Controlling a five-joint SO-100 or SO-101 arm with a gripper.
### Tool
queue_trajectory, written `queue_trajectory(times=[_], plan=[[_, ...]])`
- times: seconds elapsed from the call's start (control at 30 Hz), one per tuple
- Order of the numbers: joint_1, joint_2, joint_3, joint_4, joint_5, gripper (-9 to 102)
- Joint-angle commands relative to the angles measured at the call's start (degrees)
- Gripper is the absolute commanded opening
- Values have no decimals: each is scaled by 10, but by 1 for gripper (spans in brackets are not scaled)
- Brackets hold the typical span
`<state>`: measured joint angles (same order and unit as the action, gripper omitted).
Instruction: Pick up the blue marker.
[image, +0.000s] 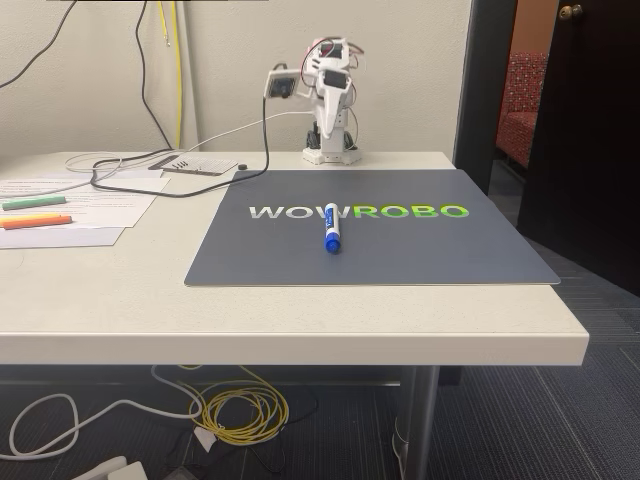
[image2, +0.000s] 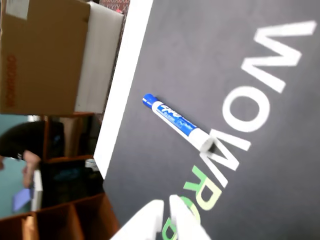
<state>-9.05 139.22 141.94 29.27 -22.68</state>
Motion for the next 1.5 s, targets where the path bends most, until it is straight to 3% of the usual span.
queue_trajectory(times=[0.0,0.53,0.77,1.03,1.13,1.33,1.47], plan=[[4,-51,-65,-21,-56,0],[4,-242,-186,-65,-306,0],[-4,-293,-242,-24,-393,0],[-4,-360,-301,-43,-410,0],[-5,-391,-307,-94,-403,0],[-18,-428,-390,10,-447,0],[-30,-444,-399,19,-472,0]])
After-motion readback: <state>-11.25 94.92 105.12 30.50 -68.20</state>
